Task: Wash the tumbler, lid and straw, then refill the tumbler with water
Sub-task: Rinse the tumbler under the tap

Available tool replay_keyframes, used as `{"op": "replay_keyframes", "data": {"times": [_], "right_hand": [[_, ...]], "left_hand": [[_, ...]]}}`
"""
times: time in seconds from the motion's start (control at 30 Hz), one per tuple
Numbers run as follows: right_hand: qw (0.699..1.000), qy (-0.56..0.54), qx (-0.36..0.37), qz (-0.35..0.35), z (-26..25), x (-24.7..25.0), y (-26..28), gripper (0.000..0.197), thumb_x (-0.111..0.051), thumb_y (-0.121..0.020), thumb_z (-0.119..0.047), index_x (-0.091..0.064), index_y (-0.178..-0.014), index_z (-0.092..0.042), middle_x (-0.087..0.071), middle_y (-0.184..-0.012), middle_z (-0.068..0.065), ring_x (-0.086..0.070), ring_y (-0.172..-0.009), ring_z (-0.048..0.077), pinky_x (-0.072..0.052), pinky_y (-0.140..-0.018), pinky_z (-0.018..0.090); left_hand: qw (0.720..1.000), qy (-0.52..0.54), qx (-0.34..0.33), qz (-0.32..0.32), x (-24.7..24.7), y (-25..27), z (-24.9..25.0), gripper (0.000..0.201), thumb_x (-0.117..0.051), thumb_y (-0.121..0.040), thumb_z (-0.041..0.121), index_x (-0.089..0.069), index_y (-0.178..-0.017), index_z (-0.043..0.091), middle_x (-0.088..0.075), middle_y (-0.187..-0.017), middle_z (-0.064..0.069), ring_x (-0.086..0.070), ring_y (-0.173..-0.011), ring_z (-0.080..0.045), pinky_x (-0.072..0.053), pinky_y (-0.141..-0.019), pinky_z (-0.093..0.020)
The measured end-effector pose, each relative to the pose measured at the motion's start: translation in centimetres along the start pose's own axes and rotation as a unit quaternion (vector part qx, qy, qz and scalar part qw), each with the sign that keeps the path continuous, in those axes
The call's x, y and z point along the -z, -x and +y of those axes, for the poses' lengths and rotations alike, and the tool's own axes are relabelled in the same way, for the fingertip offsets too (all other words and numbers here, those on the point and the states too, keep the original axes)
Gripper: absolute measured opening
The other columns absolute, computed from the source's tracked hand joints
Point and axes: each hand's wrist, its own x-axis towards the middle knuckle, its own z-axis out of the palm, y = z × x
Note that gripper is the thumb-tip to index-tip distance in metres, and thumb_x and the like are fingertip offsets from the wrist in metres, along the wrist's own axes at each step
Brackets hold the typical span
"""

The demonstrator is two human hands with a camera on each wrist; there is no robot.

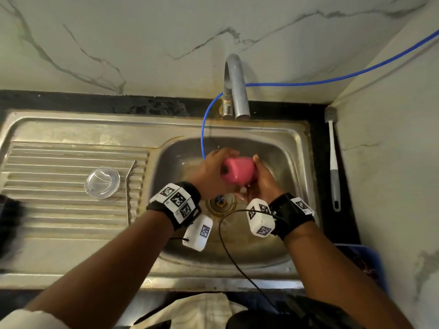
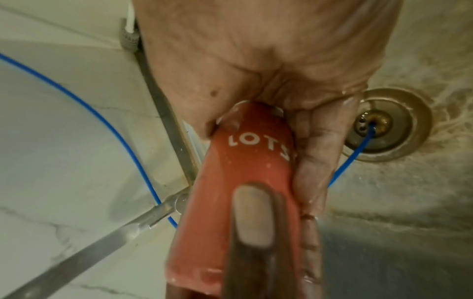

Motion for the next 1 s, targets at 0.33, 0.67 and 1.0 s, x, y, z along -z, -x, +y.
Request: {"op": "replay_keyframes", "data": {"times": [0.33,0.67,1.0], "right_hand": [[0.969,0.232,0.081,0.036,-0.5,0.5,3.6,0.082,-0.031,-0.098,-0.082,-0.070,-0.121,-0.014,-0.077,-0.111,0.017,-0.076,-0.096,0.037,-0.061,-0.090,0.047],[0.715,0.537,0.435,-0.104,1.2,2.3,6.2,0.109,-0.100,-0.069,-0.029,-0.038,-0.158,-0.030,-0.059,-0.145,-0.014,-0.057,-0.131,0.002,-0.052,-0.105,0.029],[0.668,0.512,0.535,-0.072,2.0,-0.9,9.7,0.089,-0.098,-0.052,-0.044,-0.061,-0.132,-0.027,-0.073,-0.122,-0.012,-0.070,-0.110,0.007,-0.061,-0.093,0.042]], "left_hand": [[0.985,0.090,-0.040,0.142,0.3,0.2,2.5,0.074,-0.096,-0.065,0.024,-0.058,-0.128,0.023,-0.067,-0.116,0.005,-0.063,-0.101,-0.014,-0.044,-0.074,-0.004],[0.983,0.094,-0.051,0.147,1.7,3.8,2.3,0.083,-0.096,-0.068,0.028,-0.060,-0.142,0.033,-0.065,-0.123,0.013,-0.062,-0.108,-0.003,-0.046,-0.087,-0.006],[0.977,0.117,-0.082,0.155,2.1,8.3,3.3,0.100,-0.101,-0.060,0.043,-0.053,-0.148,0.031,-0.064,-0.130,0.013,-0.061,-0.118,0.001,-0.056,-0.095,-0.020]]}}
